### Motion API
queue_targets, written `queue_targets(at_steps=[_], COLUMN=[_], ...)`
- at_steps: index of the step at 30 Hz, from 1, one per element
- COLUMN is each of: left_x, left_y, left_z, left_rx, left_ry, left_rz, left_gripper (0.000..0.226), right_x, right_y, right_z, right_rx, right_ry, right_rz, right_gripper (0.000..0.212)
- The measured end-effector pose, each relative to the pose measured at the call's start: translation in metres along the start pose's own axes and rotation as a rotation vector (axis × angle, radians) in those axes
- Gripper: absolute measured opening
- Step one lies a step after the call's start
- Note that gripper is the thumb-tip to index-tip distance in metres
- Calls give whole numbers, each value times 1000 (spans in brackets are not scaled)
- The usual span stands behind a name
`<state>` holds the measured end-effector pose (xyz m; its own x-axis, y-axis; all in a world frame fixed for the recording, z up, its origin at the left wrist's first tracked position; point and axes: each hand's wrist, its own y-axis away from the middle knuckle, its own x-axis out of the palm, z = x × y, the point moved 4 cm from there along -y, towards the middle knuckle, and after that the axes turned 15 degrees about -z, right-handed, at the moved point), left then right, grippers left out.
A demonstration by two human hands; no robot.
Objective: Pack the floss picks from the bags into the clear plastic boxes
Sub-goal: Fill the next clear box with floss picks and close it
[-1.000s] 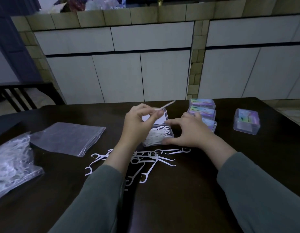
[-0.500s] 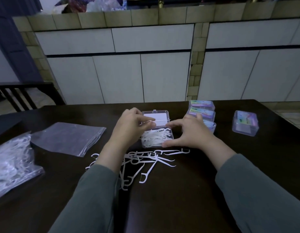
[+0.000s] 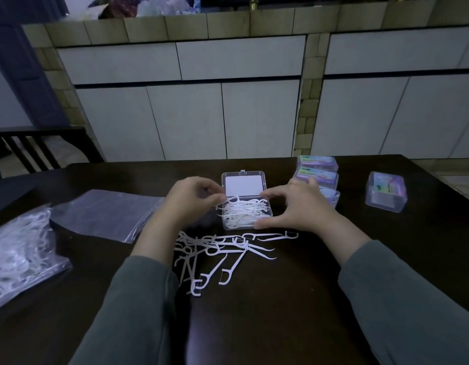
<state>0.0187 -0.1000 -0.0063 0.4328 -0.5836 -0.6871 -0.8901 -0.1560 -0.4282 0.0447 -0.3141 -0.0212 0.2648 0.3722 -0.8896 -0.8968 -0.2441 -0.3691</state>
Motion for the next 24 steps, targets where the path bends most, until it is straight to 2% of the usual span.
queue_targets(at_steps=[3,12,16,20,24], left_x=[5,20,7,6,9], left_y=[5,5,1,2,1], left_z=[-1,-17,-5,9,8], left_rx=[-24,86,27,-71,-60], left_ry=[-14,-31,6,-57,-90], left_rz=[110,45,-25,106,107], left_gripper=[8,7,8,8,5], right_x=[1,-4,-2,-1,3], right_y=[0,2,2,1,0], right_z=[0,2,2,1,-1], right_rx=[-3,-12,-12,-6,10], right_ry=[13,-22,-4,17,16], right_rz=[9,0,9,21,28], right_gripper=[82,80,79,81,85])
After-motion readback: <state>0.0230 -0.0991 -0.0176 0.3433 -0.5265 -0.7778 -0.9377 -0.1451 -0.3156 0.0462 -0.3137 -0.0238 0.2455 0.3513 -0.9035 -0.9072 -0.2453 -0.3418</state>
